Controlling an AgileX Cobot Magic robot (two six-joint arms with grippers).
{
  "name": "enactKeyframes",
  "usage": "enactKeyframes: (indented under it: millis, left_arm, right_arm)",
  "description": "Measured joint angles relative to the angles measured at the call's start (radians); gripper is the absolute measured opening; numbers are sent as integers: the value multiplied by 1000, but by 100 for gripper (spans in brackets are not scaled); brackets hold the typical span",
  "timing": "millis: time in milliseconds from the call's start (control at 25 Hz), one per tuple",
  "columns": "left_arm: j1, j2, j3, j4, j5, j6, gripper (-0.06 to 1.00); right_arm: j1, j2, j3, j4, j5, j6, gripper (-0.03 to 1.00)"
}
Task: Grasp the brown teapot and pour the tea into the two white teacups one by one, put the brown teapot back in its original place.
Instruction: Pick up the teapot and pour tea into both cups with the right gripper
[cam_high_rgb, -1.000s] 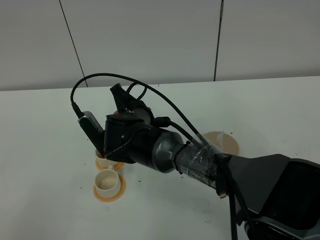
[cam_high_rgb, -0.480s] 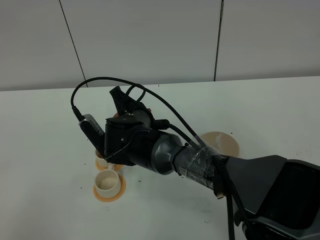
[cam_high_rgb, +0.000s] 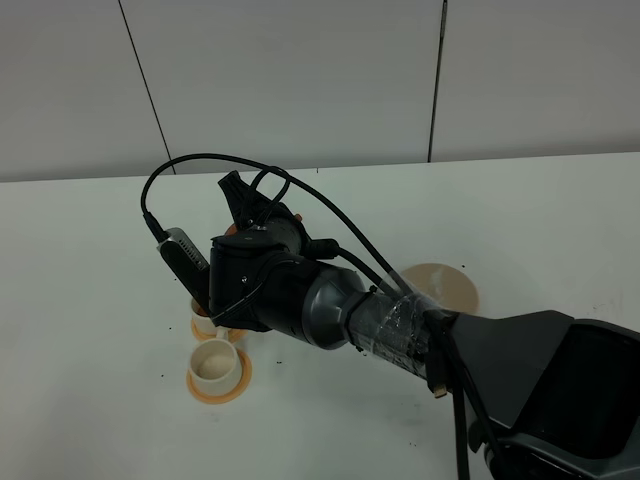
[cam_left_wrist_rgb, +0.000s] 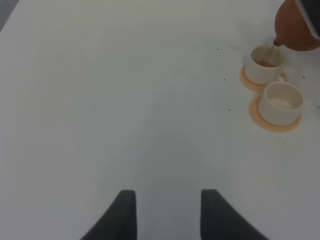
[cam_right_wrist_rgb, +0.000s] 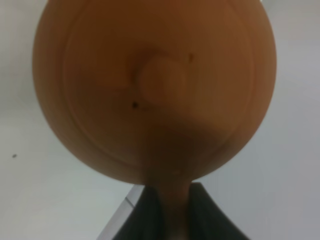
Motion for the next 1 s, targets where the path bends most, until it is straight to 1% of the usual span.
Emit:
enactKeyframes:
  millis: [1000]
  left_arm:
    - [0,0,0,0,0,1,37]
  right_arm:
    - [0,0,0,-9,-1,-3,9]
